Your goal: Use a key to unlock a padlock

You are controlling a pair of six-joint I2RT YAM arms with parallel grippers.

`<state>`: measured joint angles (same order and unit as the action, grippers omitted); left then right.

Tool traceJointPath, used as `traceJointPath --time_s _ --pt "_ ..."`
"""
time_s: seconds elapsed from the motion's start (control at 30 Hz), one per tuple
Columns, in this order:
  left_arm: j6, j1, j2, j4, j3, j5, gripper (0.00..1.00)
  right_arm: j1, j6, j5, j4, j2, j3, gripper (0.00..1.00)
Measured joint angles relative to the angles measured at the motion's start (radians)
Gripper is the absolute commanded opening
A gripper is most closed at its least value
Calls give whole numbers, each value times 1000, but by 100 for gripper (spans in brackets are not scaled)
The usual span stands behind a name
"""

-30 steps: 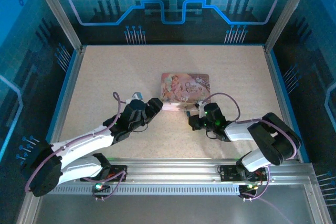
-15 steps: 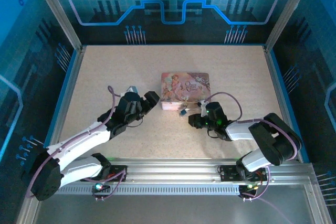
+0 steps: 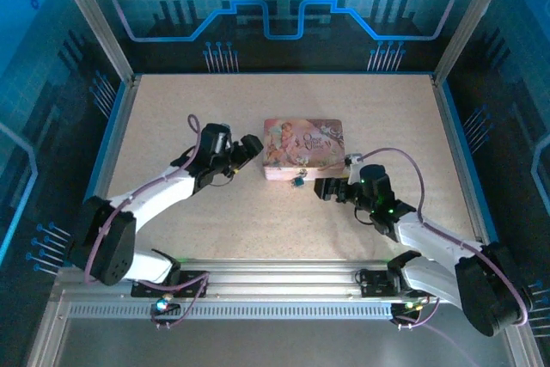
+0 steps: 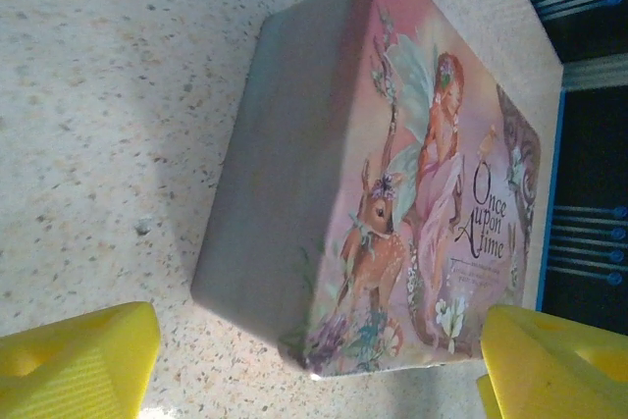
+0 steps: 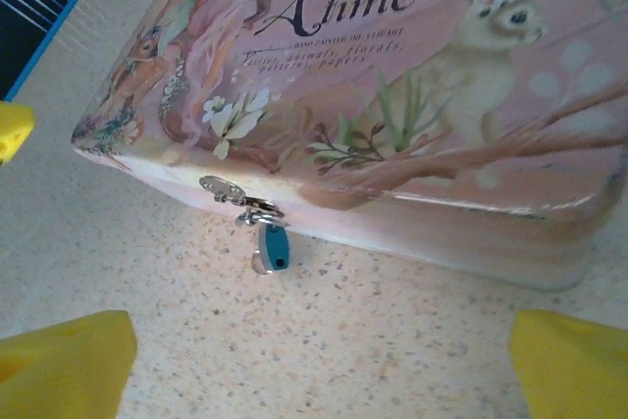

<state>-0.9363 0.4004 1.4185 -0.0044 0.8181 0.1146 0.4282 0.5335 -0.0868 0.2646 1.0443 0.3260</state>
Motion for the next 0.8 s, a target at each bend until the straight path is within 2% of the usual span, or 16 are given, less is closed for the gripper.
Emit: traceJointPath --time_s 0.13,0.27,0.43,0.57,0.8 --pt "43 -15 92 -3 80 47 86 -44 17 -33 -32 -11 8 100" --pt "74 -24 186 -6 144 88 79 -100 53 -71 -41 7 26 100" --pt "83 -25 279 2 172 131 72 -165 102 -163 -12 104 58 100" --pt "83 -25 314 4 172 149 69 -168 121 -229 9 168 93 100" --pt "90 -25 301 68 127 149 67 -181 121 -266 45 274 167 100"
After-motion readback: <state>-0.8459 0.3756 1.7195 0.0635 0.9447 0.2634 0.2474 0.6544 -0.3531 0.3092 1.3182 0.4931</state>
